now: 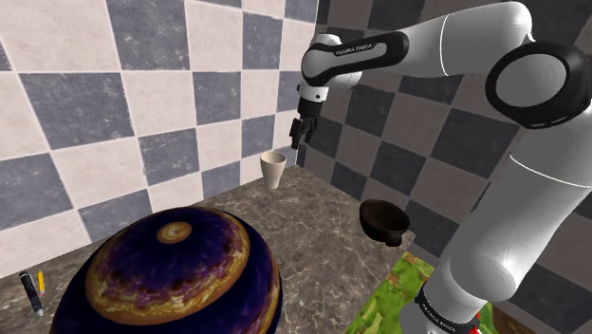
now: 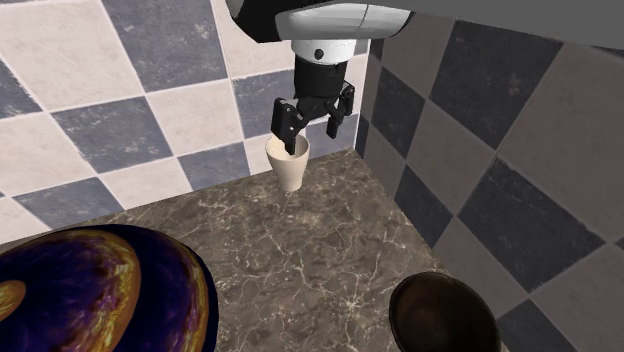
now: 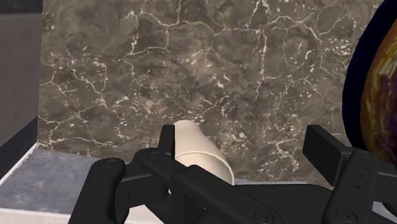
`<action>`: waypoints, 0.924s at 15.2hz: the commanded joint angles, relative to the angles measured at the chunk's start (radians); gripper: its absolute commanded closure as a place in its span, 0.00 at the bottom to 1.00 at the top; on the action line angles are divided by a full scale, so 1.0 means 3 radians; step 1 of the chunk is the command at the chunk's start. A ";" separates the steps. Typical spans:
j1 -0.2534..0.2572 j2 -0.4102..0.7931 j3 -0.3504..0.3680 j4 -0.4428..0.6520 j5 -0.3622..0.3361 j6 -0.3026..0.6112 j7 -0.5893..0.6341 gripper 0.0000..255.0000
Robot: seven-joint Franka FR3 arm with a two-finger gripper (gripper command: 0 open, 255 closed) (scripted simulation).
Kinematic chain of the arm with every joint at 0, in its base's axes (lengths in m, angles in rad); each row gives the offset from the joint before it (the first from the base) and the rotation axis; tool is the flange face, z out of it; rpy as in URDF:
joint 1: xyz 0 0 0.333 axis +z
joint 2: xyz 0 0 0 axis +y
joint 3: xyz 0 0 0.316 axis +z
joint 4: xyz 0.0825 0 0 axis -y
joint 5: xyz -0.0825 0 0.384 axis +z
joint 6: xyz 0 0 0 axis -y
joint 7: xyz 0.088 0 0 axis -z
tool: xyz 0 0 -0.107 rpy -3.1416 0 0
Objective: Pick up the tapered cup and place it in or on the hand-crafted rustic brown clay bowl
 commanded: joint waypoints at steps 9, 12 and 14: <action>-0.0168 0.1419 -0.0054 0.1369 0.0223 -0.0078 -0.0262 0.00; -0.0206 0.1701 -0.0044 0.1663 0.0256 -0.0110 -0.0286 0.00; -0.0199 0.1718 -0.0041 0.1600 0.0262 -0.0030 -0.0291 0.00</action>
